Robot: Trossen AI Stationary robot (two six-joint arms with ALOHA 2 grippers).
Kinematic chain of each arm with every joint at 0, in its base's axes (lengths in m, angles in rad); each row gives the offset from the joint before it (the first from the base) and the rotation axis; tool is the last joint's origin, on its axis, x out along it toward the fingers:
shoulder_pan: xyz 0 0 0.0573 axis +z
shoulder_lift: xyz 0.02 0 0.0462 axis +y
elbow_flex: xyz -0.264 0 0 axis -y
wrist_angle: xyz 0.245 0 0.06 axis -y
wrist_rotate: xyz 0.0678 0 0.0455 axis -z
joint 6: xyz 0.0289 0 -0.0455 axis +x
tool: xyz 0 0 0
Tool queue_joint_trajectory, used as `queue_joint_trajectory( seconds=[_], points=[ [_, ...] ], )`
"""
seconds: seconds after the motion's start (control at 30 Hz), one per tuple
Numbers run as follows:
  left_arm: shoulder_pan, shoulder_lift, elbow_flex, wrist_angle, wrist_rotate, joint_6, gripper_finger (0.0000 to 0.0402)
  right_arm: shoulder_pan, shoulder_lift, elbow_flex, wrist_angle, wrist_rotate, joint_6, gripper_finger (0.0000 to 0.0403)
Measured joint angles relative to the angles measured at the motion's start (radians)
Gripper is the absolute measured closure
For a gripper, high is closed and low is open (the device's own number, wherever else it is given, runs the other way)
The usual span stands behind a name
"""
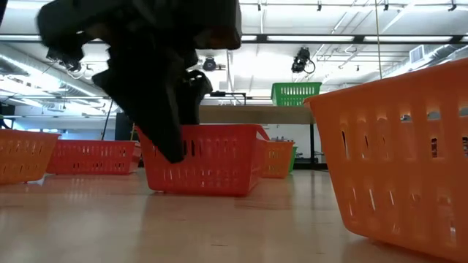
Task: Stack baskets on shelf by color
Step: Put the middle red bin on the shelf
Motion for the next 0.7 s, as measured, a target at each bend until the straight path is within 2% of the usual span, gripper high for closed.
queue_joint_trajectory(
  seconds=[0.07,0.2,0.23,0.43,0.7],
  points=[
    [0.0,0.0,0.0,-0.013,0.024,-0.021,0.0248,0.0,0.0,0.0,0.0,0.0,-0.001,0.027],
    [0.006,-0.029,0.016,-0.053,0.046,-0.049,0.0364,-0.001,0.0,0.0,0.0,0.005,-0.019,0.027],
    [0.006,-0.039,0.031,-0.064,0.043,-0.05,0.0381,-0.001,0.0,0.0,0.0,0.013,-0.021,0.027],
    [0.016,-0.095,0.2,-0.173,0.026,-0.044,0.0391,-0.001,0.0,0.0,0.0,0.049,-0.027,0.027],
    [0.083,-0.11,0.561,-0.458,-0.151,0.111,0.0392,-0.001,0.0,0.0,0.0,0.049,0.01,0.027]
  ],
)
